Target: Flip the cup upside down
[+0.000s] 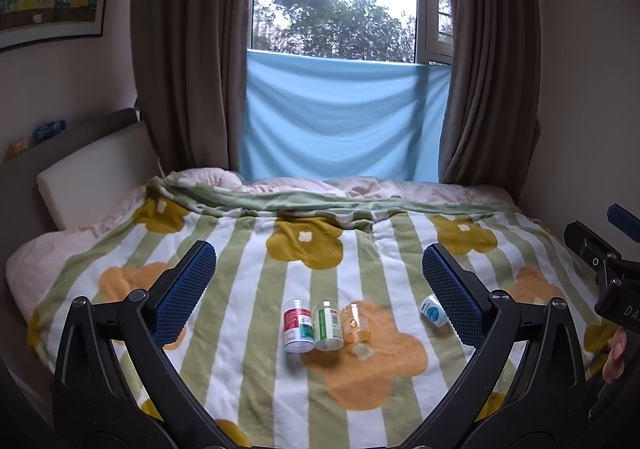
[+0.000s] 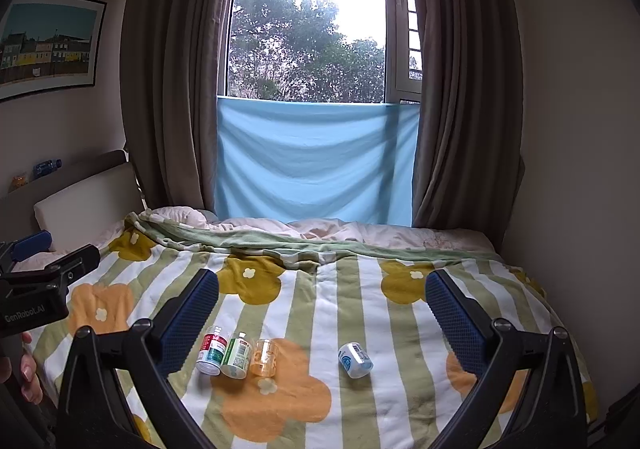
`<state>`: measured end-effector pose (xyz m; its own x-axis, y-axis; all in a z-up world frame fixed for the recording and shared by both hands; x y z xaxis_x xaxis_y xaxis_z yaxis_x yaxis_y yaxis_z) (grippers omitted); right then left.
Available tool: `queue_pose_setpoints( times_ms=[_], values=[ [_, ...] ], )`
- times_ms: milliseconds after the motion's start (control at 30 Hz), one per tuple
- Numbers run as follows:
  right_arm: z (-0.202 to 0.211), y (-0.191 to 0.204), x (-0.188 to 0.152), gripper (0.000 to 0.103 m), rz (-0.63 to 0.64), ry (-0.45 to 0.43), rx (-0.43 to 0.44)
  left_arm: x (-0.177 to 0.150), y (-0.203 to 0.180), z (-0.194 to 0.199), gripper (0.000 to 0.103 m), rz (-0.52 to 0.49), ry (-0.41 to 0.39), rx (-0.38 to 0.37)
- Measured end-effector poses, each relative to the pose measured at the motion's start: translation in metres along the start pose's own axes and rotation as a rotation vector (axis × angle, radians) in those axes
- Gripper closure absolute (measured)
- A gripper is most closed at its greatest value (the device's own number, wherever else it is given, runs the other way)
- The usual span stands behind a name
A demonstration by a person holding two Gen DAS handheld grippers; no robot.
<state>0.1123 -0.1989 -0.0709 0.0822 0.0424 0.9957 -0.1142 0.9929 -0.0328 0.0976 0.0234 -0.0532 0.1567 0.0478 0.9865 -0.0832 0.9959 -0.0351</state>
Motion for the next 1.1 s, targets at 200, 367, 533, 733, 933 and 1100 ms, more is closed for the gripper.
queue_pose_setpoints(
  times_ms=[200,367,533,733,933,1100],
  values=[
    [0.001,0.001,-0.001,0.0,0.0,0.001,0.0,0.0,-0.002,-0.002,0.0,0.006,0.002,-0.005],
    [0.001,0.003,-0.002,0.0,0.001,0.003,0.001,0.0,-0.002,-0.003,0.0,0.006,0.003,-0.005],
    [0.002,0.005,-0.005,0.0,0.003,0.008,0.002,-0.003,-0.003,-0.005,0.0,0.009,0.011,-0.003],
    [-0.004,0.001,-0.014,0.0,-0.012,0.048,0.007,-0.013,-0.003,-0.014,0.0,0.023,0.051,0.004],
    [-0.026,-0.011,-0.029,0.0,-0.022,0.139,0.007,-0.035,-0.002,-0.034,0.0,0.05,0.138,0.015],
    [-0.056,-0.028,-0.055,0.0,-0.017,0.241,0.012,-0.074,-0.001,-0.061,0.0,0.092,0.261,0.026]
  ],
)
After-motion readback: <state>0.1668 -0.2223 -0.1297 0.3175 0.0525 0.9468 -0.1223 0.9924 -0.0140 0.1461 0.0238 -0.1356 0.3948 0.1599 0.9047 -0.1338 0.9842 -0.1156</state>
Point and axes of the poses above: each gripper's, at about its wrist camera, not at the fingertips, and z roughly against the way its jaws point, y to its left, x to its top, the point moved 10 cm from there along -z, roughly the way its jaws point, and after that the axes turned 15 degrees about -y, right-handed, at the moved point
